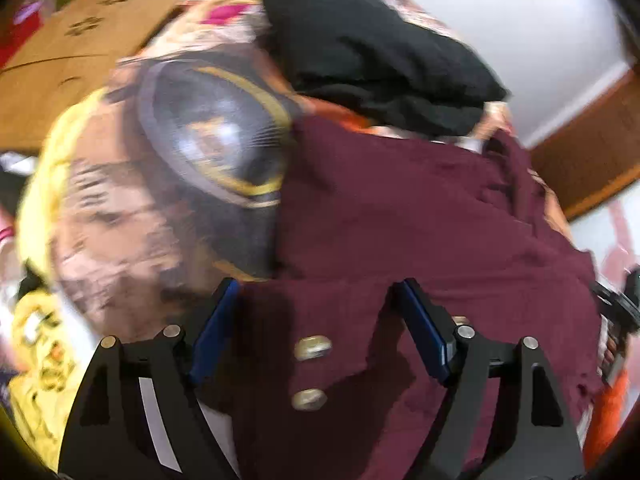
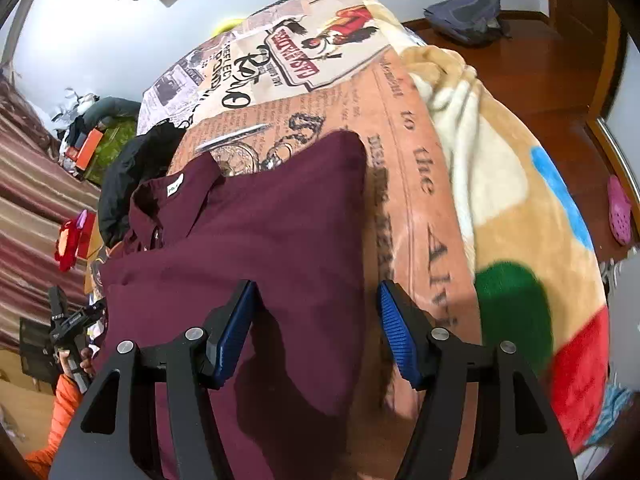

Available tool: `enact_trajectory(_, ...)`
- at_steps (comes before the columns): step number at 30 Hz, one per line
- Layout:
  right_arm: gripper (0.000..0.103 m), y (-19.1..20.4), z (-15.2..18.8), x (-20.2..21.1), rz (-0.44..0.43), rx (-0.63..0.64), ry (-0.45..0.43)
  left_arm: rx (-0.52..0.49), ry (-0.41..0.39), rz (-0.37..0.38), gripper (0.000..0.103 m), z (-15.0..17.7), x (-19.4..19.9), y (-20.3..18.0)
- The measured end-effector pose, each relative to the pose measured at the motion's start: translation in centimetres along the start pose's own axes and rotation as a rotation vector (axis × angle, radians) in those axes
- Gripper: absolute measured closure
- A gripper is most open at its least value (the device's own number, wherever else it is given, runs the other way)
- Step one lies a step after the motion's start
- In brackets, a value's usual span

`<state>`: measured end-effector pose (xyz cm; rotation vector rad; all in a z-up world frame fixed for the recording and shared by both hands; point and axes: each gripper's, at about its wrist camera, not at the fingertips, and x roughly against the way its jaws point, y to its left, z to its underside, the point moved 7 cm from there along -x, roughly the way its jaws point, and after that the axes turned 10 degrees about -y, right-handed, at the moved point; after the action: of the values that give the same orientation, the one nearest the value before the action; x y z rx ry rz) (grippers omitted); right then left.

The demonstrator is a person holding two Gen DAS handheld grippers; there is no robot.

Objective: Fold large clothes

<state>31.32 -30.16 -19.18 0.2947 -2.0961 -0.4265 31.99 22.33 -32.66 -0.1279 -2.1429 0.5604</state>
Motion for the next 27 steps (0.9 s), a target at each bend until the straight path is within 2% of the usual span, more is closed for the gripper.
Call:
enact_trajectory(2, 0.043, 0.2, -0.4, -0.4, -0.003, 0.017, -0.003, -0.01, 0.017, 0.041, 0.025, 0.0, -0.5, -0.8)
enact_trajectory(5, 0.043, 0.5, -0.8, -1.0, -0.008, 0.025, -0.006, -0.038, 0.02, -0.031, 0.025, -0.3, -1.9, -0.9)
enact_trajectory(9, 0.045, 0.4, -1.4, -1.6, -0.013, 0.01, -0.008, 0.013, -0.015, -0.112, 0.025, -1.6, -3.0, -0.6)
enact_trajectory(10, 0.047, 0.4, -1.5, -1.7, -0.014, -0.009, -0.007, 0.029, -0.024, -0.13, 0.025, -1.9, -3.1, -0.5)
enact_trajectory(11, 0.057, 0.2, -1.8, -1.7, -0.012, -0.033, -0.01, 0.043, -0.034, -0.154, 0.025, -2.3, -3.2, -0.5)
enact_trajectory(12, 0.062, 0.0, -2.0, -1.7, -0.02, -0.057, -0.008, 0.04, -0.045, -0.174, 0.035, -2.6, -3.3, -0.6)
enact_trajectory(13, 0.072, 0.0, -2.2, -1.6, -0.043, -0.084, -0.005, 0.023, -0.058, -0.211, 0.043, -3.0, -3.3, -0.7)
enact_trajectory(14, 0.081, 0.0, -2.4, -1.3, -0.049, -0.101, -0.011, 0.01, -0.057, -0.239, 0.06, -3.2, -3.3, -0.7)
enact_trajectory(15, 0.085, 0.2, -2.7, -0.8, -0.06, -0.107, -0.019, 0.015, -0.044, -0.24, 0.073, -3.3, -3.3, -0.8)
enact_trajectory(16, 0.091, 0.7, -3.0, -0.3, -0.07, -0.096, -0.032, 0.028, -0.039, -0.238, 0.079, -3.5, -3.2, -0.8)
enact_trajectory(17, 0.092, 1.2, -3.2, 0.2, -0.071, -0.078, -0.046, 0.04, -0.033, -0.238, 0.084, -3.6, -2.9, -0.9)
enact_trajectory(19, 0.093, 3.0, -3.9, 1.7, -0.08, -0.017, -0.076, 0.041, -0.048, -0.255, 0.086, -4.2, -1.7, -1.3)
enact_trajectory(21, 0.093, 4.4, -4.7, 2.8, -0.102, 0.004, -0.101, 0.048, -0.107, -0.232, 0.091, -5.3, 0.6, -2.2)
enact_trajectory(24, 0.094, 7.1, -6.4, 4.9, -0.118, 0.062, -0.15, 0.041, -0.178, -0.197, 0.092, -7.3, 3.5, -4.0)
enact_trajectory(27, 0.094, 9.0, -8.1, 6.1, -0.133, 0.109, -0.187, -0.009, -0.278, -0.188, 0.093, -10.1, 7.3, -6.7)
